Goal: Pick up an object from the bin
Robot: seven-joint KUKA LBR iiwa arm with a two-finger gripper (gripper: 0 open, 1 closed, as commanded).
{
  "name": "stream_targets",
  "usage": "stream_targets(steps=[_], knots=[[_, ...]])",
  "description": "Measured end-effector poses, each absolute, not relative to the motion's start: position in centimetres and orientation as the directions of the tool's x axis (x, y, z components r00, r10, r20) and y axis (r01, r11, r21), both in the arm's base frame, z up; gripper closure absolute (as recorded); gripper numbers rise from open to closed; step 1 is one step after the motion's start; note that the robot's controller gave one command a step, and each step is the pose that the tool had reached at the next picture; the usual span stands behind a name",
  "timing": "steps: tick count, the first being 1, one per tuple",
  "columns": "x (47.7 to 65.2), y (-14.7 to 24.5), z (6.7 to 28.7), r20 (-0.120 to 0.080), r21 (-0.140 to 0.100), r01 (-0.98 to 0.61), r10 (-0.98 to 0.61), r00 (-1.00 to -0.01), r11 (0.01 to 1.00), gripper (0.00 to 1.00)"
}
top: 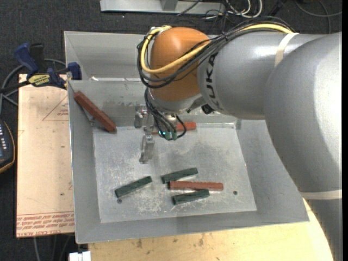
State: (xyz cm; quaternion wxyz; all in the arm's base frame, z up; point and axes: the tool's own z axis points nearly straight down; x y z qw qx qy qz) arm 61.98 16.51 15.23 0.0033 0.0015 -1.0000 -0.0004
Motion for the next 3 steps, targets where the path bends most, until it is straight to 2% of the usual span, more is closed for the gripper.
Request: stream_targets(steps=[1, 2, 3], knots=[[56.7, 14.2, 6.7, 0.009, 0.000, -0.048, -0.048, -0.999, 0.999, 0.00], [52.0, 14.9, 6.9, 0.004, 0.001, -0.138, -0.138, -0.990, 0.990, 0.00], [52.2, 14.9, 7.0, -0.001, 0.002, -0.136, -0.136, -0.991, 0.991, 1.00]])
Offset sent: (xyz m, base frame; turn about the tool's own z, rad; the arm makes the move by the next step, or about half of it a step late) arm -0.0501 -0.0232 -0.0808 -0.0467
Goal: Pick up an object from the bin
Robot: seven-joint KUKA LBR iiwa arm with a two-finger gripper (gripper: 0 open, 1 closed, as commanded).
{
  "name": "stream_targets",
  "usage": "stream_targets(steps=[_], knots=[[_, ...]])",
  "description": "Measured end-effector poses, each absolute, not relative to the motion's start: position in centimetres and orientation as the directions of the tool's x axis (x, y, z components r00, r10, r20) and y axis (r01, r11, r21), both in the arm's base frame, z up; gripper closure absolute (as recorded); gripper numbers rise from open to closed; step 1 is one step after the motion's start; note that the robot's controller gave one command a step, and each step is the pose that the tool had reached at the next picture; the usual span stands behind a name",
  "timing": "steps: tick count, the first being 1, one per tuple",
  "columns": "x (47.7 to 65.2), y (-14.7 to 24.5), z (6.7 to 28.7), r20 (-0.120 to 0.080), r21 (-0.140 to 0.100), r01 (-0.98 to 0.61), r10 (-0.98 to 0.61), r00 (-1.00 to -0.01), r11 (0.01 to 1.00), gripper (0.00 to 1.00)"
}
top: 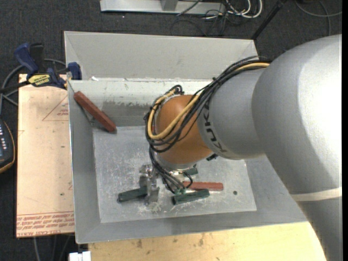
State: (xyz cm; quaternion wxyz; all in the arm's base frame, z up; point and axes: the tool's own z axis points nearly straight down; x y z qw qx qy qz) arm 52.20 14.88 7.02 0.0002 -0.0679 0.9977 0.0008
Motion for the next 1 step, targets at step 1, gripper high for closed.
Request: stream_targets(steps=[1], knots=[[53.92, 15.36, 21.07, -0.011, 0.004, -0.044, -0.044, -0.999, 0.999, 1.00]])
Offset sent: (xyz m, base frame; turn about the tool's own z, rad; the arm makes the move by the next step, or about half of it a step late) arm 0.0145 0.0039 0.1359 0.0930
